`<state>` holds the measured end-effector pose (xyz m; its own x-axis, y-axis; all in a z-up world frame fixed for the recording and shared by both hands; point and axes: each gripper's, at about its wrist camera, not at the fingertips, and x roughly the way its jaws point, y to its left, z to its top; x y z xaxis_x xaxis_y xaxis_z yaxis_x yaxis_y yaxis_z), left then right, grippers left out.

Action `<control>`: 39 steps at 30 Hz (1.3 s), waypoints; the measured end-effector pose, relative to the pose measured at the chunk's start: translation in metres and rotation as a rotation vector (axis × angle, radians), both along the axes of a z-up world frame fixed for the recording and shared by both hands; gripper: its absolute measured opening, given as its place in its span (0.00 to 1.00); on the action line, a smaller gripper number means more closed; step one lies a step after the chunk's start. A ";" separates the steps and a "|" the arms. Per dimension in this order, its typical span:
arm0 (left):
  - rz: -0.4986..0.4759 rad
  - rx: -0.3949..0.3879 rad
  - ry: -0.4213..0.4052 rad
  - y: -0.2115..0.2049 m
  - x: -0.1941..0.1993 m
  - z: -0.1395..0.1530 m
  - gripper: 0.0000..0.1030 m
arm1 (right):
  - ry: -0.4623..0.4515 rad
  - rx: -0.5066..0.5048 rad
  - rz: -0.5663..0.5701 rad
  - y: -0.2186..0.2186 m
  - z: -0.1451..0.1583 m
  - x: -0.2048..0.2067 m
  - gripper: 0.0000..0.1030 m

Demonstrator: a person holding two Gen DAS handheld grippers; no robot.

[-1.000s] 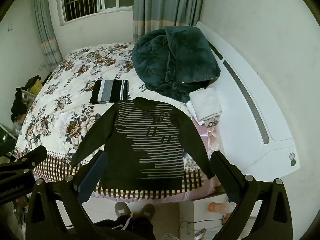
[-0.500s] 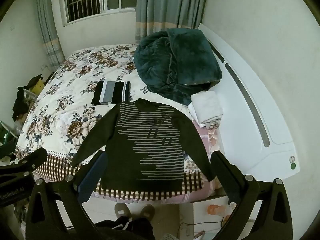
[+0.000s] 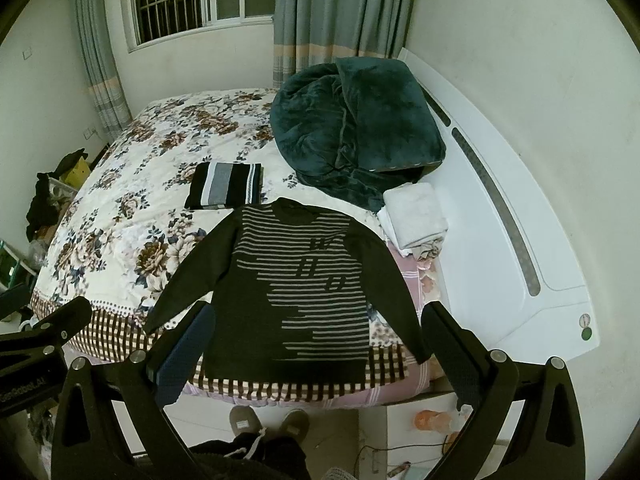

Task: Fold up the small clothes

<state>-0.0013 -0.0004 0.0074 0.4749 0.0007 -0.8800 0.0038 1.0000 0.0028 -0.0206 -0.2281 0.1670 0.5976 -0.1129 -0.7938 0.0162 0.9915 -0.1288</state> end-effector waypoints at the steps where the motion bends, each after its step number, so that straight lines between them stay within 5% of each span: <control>1: 0.001 -0.002 -0.002 0.001 0.000 -0.001 1.00 | 0.000 0.000 0.001 -0.001 0.000 0.000 1.00; 39: 0.005 -0.011 -0.016 -0.001 0.000 0.008 1.00 | -0.014 -0.005 0.008 0.006 0.019 0.005 1.00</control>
<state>-0.0010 -0.0012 0.0152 0.4889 -0.0065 -0.8723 -0.0011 1.0000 -0.0081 -0.0153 -0.2219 0.1858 0.6092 -0.1115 -0.7851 0.0095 0.9910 -0.1334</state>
